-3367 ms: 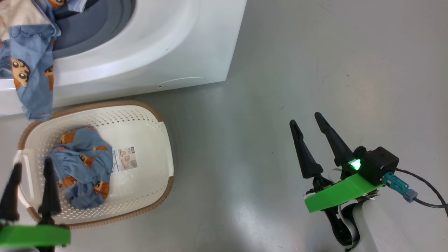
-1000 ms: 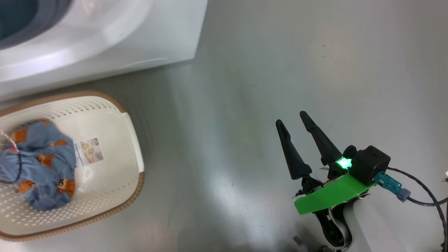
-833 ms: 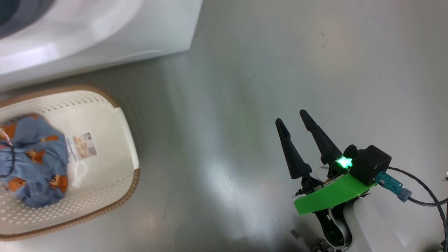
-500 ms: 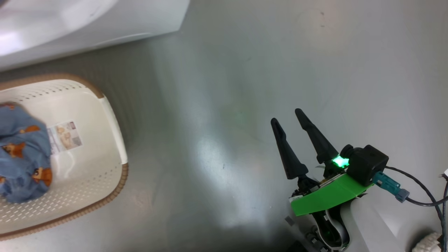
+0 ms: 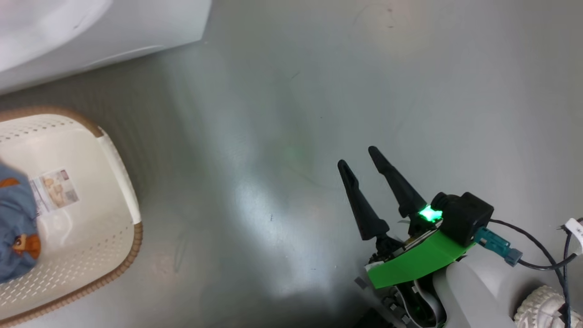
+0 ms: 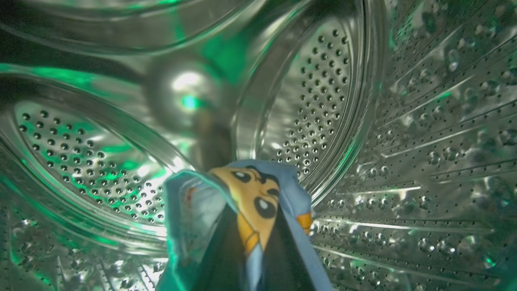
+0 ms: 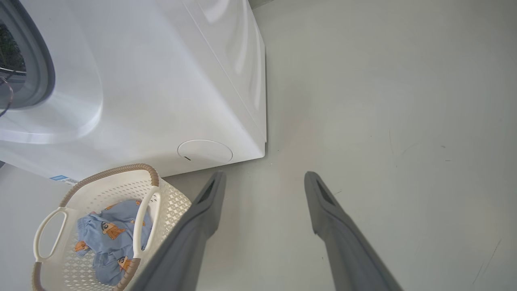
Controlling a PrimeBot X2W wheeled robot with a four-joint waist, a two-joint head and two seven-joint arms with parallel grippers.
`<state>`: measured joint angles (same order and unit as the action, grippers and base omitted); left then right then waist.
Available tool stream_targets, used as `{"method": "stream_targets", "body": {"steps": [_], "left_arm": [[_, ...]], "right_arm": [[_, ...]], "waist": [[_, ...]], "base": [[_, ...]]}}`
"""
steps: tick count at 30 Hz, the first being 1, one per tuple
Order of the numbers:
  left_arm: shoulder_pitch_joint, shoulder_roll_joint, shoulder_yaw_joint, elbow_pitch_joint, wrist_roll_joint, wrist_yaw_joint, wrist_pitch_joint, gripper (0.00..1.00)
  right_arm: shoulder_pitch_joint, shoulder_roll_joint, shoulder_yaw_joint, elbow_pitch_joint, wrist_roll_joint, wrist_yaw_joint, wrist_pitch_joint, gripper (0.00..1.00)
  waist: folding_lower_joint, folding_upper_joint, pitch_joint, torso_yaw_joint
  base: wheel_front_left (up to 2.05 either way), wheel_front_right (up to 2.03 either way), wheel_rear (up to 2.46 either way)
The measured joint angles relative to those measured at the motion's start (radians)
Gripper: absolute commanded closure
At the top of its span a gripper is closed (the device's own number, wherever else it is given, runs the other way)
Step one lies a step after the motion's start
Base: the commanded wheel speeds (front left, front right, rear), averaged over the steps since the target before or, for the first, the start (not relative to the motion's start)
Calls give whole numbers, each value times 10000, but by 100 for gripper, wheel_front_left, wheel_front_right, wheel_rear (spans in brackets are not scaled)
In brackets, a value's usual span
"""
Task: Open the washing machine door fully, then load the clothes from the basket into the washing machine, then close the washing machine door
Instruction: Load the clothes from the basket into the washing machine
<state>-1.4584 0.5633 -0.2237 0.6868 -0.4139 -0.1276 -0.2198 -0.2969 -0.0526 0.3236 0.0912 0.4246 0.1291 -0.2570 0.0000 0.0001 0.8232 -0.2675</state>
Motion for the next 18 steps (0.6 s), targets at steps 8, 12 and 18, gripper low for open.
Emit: {"method": "stream_targets", "body": {"steps": [8, 12, 18], "left_arm": [[-92, 267, -677, 1074, -222, -2, 1453, 100], [-86, 330, -794, 1277, -276, -2, 1453, 100], [-86, 286, -978, 1626, -247, 58, 1248, 0]], "right_arm": [[117, 4, 244, 31, 61, 0, 0, 0], [116, 8, 244, 56, 90, 0, 0, 0], [106, 6, 146, 81, 81, 0, 0, 0]], "waist": [[0, 0, -54, -218], [0, 0, -29, -205], [0, 0, -117, -66]], "base": [[0, 0, 0], [0, 0, 0], [0, 0, 0]]}}
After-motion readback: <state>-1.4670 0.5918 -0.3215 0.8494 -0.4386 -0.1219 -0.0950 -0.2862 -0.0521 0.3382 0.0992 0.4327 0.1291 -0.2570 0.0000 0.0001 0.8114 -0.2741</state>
